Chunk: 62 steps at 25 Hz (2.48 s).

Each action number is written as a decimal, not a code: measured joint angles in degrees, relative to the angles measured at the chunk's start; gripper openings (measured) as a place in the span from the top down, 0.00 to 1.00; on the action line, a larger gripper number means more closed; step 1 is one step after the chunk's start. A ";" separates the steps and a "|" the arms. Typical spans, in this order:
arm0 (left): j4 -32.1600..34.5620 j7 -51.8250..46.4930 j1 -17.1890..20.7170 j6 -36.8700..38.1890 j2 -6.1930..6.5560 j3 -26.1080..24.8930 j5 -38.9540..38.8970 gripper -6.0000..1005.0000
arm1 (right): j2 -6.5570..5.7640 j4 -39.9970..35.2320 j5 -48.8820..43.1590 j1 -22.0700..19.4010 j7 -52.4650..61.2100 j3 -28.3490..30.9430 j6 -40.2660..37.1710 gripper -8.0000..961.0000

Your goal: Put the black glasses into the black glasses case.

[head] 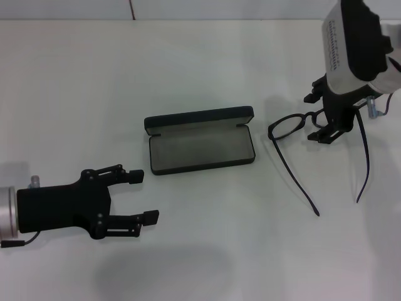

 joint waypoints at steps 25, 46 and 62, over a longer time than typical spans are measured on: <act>-0.09 0.00 0.08 -0.35 0.23 0.00 0.00 0.11 | -0.12 3.23 2.28 1.85 0.59 -1.81 2.00 0.77; -0.09 -1.87 0.44 0.60 0.08 0.00 0.00 0.11 | -3.81 -5.23 1.91 0.94 2.46 8.45 -18.70 0.88; -0.09 -5.29 1.21 4.24 0.23 -7.11 -8.34 0.11 | -3.43 -4.96 8.67 -2.46 17.34 29.59 -29.30 0.88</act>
